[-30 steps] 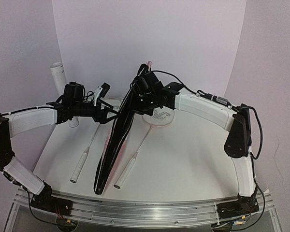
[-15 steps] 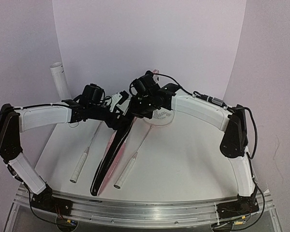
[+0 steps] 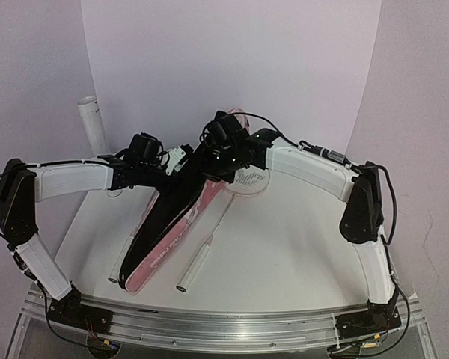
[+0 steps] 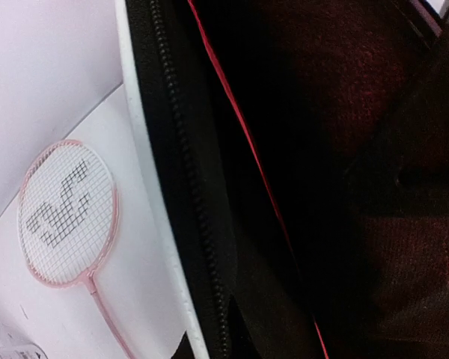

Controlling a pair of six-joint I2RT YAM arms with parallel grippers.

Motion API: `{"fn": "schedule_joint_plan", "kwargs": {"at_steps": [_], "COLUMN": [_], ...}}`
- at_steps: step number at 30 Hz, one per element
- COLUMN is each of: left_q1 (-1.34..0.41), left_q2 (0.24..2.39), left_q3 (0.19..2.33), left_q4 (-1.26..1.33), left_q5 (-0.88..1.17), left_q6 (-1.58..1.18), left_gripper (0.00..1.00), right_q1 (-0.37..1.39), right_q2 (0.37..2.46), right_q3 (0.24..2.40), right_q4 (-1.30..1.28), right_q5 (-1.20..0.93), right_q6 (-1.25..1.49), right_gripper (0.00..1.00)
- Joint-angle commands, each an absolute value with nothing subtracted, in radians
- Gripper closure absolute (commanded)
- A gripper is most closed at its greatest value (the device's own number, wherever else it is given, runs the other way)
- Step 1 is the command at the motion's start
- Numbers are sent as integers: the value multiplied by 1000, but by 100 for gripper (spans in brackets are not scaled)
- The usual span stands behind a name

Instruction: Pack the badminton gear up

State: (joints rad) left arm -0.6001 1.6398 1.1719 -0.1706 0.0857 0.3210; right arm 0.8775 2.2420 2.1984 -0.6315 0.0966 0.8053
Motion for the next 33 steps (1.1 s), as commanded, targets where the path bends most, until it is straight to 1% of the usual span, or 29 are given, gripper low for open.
{"fn": "schedule_joint_plan", "kwargs": {"at_steps": [1,2,4,6,7,9,11,14,19,23,25,27,29,31,33], "left_q1": [-596,-595,-595,-595,-596,-596,-595,-596,-592,-561,-561,-561,-561,-562,-562], "left_q2": [1615,1620,1635,1643,1643,1642,1651,1671,1711,1731,1734,1732,1737,1739,1736], "left_q3": [1217,1242,1286,1313,1319,1328,1350,1376,1433,1526,1556,1542,1517,1492,1481], "left_q4": [-206,-222,-260,-281,-283,-282,-294,-319,-415,-468,-479,-473,-468,-464,-447], "left_q5": [35,19,-17,-44,-49,-65,-104,-155,-186,-123,-105,-101,-106,-105,-105], "left_q6": [246,220,166,116,97,63,40,31,-41,-103,-101,-93,-96,-111,-125], "left_gripper": [100,100,100,100,100,100,100,100,100,100,100,100,100,100,100], "right_q1": [812,790,763,745,738,722,711,718,809,826,826,831,845,850,850], "right_q2": [2276,2283,2276,2225,2192,2118,2070,2043,2086,1977,1933,1937,1951,1953,1928], "right_q3": [2180,2173,2136,2055,2006,1898,1790,1698,1722,1627,1663,1800,1912,1974,1957], "right_q4": [-517,-513,-514,-514,-514,-515,-523,-556,-668,-666,-651,-651,-634,-608,-606], "right_q5": [-80,-111,-133,-104,-79,-27,18,58,107,153,85,-55,-154,-179,-107], "right_q6": [795,795,796,797,799,820,852,909,934,969,869,742,708,735,794], "right_gripper": [100,96,79,62,57,50,48,46,41,36,35,35,35,35,35]}}
